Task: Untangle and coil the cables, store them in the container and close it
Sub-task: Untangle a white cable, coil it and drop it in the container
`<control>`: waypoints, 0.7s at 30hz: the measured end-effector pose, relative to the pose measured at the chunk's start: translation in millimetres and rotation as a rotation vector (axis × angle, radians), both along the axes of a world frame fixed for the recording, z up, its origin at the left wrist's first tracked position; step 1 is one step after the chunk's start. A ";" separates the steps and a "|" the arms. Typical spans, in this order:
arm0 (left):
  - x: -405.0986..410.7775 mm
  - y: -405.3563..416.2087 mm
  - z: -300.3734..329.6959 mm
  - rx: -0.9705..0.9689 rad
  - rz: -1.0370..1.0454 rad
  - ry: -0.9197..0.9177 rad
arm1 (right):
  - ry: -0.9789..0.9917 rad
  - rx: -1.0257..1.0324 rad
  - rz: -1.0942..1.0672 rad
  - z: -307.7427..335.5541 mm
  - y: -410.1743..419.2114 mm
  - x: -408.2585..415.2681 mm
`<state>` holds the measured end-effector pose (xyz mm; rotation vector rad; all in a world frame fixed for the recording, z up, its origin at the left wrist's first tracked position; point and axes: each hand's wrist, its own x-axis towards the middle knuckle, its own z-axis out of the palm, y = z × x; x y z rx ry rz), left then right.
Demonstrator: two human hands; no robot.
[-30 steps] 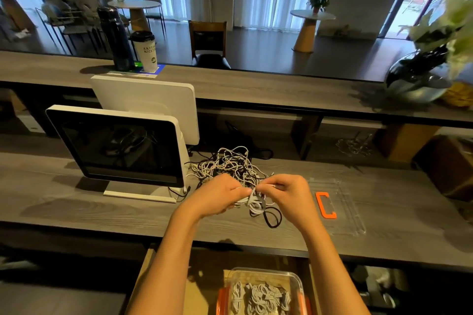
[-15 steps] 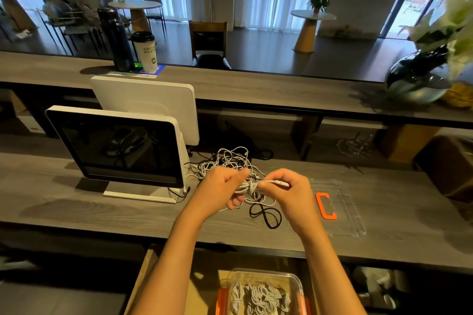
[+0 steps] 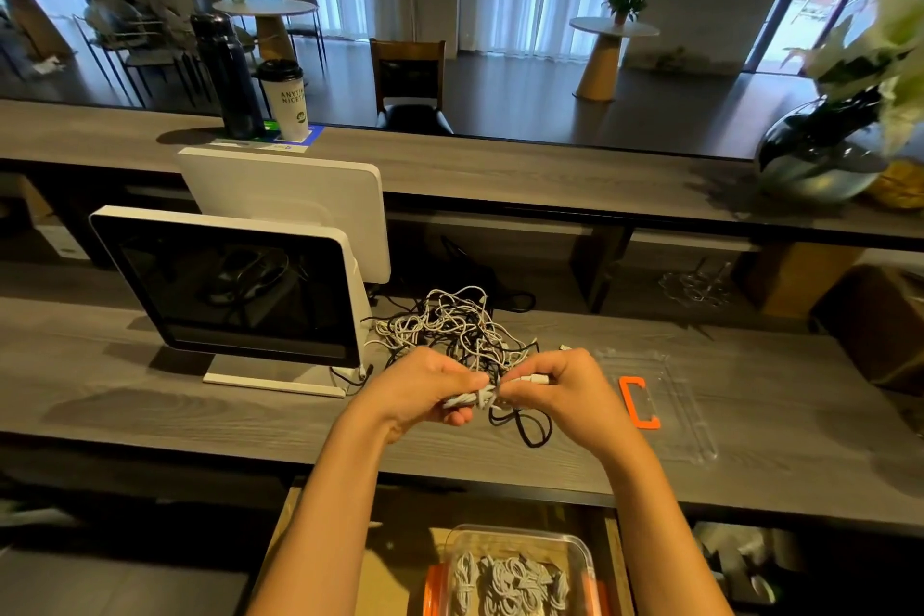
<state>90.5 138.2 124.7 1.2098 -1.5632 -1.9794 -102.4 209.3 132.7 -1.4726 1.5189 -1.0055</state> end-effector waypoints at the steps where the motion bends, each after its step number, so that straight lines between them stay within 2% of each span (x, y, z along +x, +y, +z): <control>1: -0.3 0.3 1.0 -0.032 -0.009 -0.017 | -0.036 0.035 0.017 1.2 -0.4 -2.1; 5: -4.1 1.2 8.3 -0.140 -0.028 -0.029 | -0.258 0.113 -0.068 3.4 0.5 -1.5; 8: -8.0 -0.4 8.9 -0.224 -0.016 -0.031 | -0.387 0.064 -0.183 -0.9 -2.2 3.4; 13: -15.2 -1.4 -3.8 -0.122 0.059 0.053 | -0.487 -0.039 -0.294 -9.1 -8.3 14.6; 15: -18.5 -2.4 -8.5 -0.088 0.120 0.072 | -0.460 -0.076 -0.322 -12.4 -10.9 17.3; 21: -28.2 -3.9 -13.5 -0.017 0.379 0.189 | -0.207 -0.274 -0.345 -13.7 -9.9 23.1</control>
